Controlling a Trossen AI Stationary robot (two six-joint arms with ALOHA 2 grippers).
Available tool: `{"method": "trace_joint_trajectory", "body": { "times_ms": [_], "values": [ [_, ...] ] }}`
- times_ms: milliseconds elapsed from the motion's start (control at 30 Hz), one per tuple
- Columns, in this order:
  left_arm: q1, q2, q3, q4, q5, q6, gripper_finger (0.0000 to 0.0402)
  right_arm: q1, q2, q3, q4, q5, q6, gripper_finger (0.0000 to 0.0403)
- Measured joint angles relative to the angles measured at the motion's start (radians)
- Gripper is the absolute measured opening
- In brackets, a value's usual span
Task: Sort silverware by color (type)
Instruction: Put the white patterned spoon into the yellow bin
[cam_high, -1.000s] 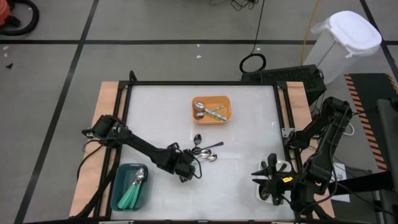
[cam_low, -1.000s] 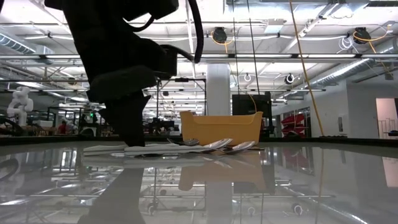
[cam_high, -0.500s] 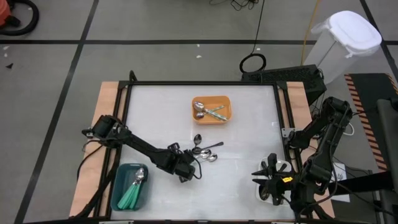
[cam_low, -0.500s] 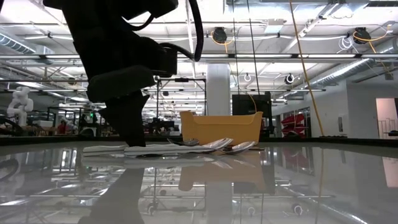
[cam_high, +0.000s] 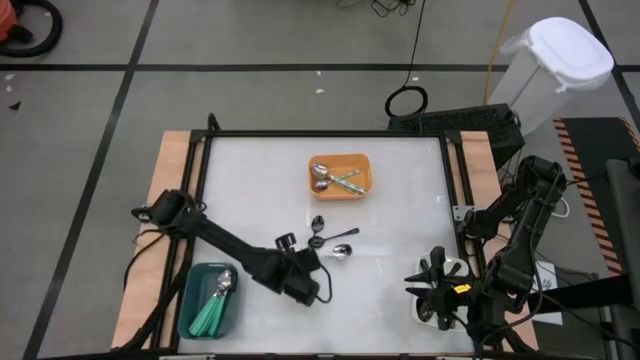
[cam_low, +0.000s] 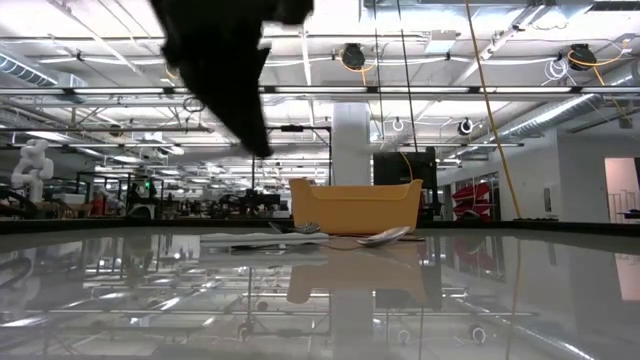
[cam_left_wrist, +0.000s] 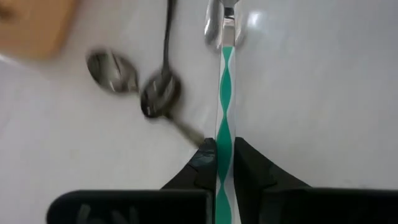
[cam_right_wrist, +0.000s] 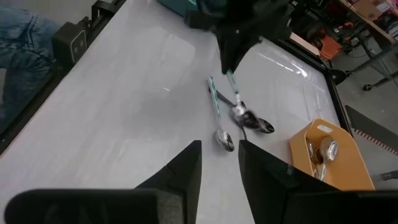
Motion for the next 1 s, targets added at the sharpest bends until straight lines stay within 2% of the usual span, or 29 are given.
{"method": "trace_joint_trajectory", "body": {
  "times_ms": [167,333,467,567,700,767,1000],
  "values": [
    [-0.051,-0.001,0.126,-0.058,-0.137,0.037,0.0023,0.0,0.0,0.0,0.005,0.002,0.003,0.01],
    [-0.089,-0.002,0.218,-0.063,-0.352,0.077,0.0023,-0.002,0.0,0.0,0.034,0.062,0.017,0.01],
    [-0.103,-0.004,0.236,-0.019,-0.559,0.093,0.0023,-0.014,0.0,0.0,0.057,0.119,0.016,0.01],
    [-0.103,-0.004,0.236,0.049,-0.656,0.106,0.0023,-0.03,0.0,-0.032,0.116,0.192,0.014,0.01],
    [-0.101,-0.004,0.235,0.248,-0.679,0.237,0.0023,-0.069,0.0,-0.122,0.294,0.362,-0.003,0.01],
    [-0.105,-0.004,0.235,0.395,-0.674,0.344,0.0023,-0.1,0.0,-0.16,0.363,0.396,-0.028,0.01],
    [-0.12,0.029,0.231,0.945,-0.557,0.749,0.0023,-0.19,0.0,-0.198,0.54,0.244,-0.146,0.01]
  ]
}}
